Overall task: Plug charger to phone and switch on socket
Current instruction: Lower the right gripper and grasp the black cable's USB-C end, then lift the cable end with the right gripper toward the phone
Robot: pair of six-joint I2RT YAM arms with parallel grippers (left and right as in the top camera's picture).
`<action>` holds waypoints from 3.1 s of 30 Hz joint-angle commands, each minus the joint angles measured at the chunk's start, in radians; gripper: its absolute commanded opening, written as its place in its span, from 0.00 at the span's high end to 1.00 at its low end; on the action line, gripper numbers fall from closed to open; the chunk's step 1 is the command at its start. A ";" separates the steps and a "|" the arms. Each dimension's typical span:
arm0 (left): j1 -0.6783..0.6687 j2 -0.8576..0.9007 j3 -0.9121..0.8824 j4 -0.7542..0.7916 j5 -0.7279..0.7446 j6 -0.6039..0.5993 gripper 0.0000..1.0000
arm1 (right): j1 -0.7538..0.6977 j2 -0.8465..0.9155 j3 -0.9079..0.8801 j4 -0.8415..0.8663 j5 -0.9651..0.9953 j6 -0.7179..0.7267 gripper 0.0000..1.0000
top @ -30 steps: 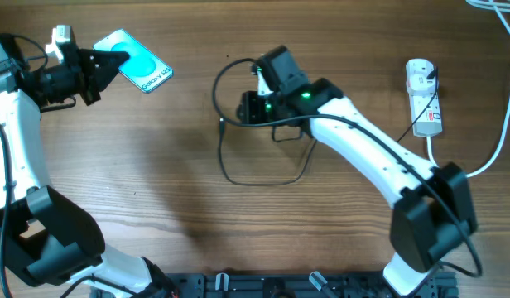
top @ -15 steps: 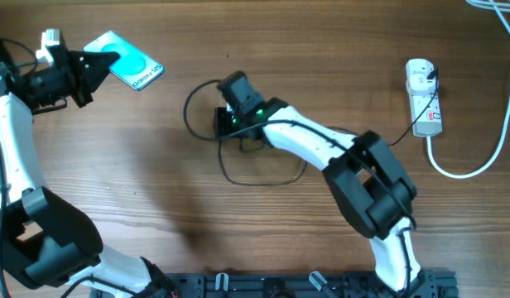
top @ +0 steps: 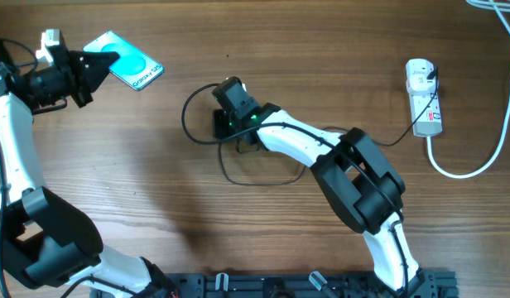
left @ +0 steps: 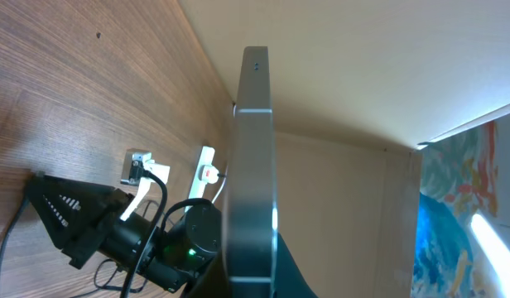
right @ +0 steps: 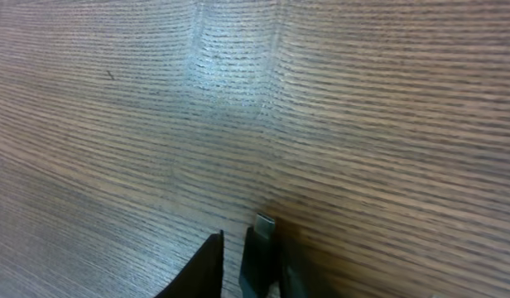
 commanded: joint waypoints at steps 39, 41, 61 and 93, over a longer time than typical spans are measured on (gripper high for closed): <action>0.002 -0.018 0.008 -0.024 0.038 -0.002 0.96 | 0.011 0.018 0.132 -0.539 0.153 0.072 0.78; 0.002 -0.018 0.008 -0.024 0.038 -0.002 0.96 | 0.004 0.023 0.132 -0.537 0.152 0.087 0.79; -0.042 -0.018 0.008 -0.023 0.038 0.029 0.96 | -0.211 -0.434 0.134 -0.457 -0.605 -0.303 0.96; -0.526 -0.018 0.008 -0.019 0.196 0.423 0.96 | -0.330 -0.933 -0.706 0.438 -1.144 0.148 0.96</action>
